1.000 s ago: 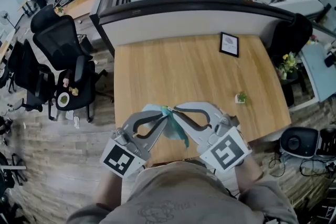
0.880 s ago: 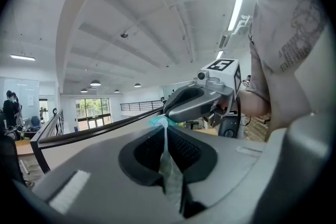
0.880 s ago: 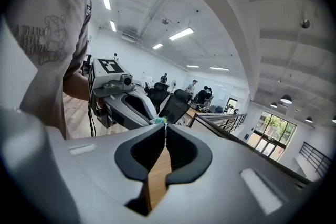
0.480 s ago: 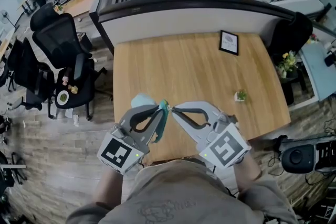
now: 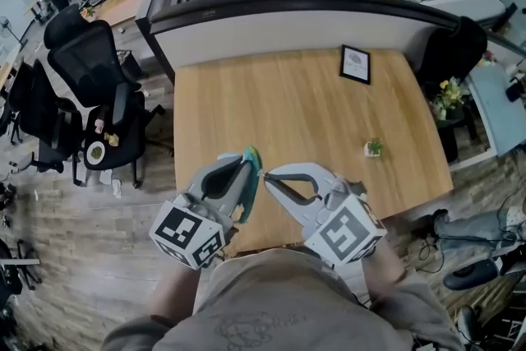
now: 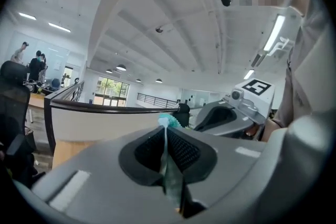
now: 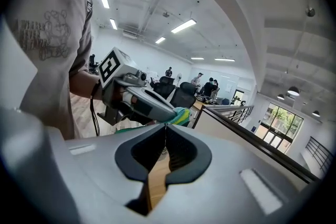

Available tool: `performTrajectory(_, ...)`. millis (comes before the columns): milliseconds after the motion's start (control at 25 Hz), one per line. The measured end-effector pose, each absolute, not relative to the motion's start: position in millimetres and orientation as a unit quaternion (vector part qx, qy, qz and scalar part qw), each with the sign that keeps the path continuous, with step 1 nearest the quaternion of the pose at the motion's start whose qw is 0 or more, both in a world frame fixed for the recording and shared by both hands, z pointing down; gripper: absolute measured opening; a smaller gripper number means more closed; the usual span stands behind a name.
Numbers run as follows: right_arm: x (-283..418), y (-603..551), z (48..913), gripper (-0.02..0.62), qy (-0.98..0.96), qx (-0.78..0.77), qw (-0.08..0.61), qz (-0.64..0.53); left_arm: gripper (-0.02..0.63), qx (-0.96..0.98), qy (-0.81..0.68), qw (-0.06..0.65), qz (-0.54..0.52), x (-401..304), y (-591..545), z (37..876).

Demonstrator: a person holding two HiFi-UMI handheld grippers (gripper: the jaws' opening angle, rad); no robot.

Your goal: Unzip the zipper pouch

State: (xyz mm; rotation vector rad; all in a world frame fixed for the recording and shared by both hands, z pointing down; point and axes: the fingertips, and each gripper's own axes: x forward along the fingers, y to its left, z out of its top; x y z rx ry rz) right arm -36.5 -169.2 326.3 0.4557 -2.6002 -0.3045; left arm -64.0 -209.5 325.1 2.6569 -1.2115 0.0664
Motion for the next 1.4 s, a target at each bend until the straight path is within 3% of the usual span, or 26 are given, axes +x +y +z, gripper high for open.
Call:
performTrajectory(400,-37,-133,357,0.012,-0.954,0.088,0.272,-0.087,0.012,0.86,-0.496,0.119,0.001,-126,-238,319)
performTrajectory(600,-27,-137,358,0.012,-0.961,0.104,0.25,-0.054,0.012,0.856,-0.498,0.138,-0.011,-138,-237,322)
performTrajectory(1080,-6,-183,332,0.018,-0.962,0.224,0.156,-0.016,0.012,0.836,-0.539,0.102,-0.004,-161,-242,307)
performTrajectory(1400,22,-228,243,0.017,-0.949,0.315,0.011,-0.006,0.012,0.822,-0.568,0.037,-0.009,-177,-247,261)
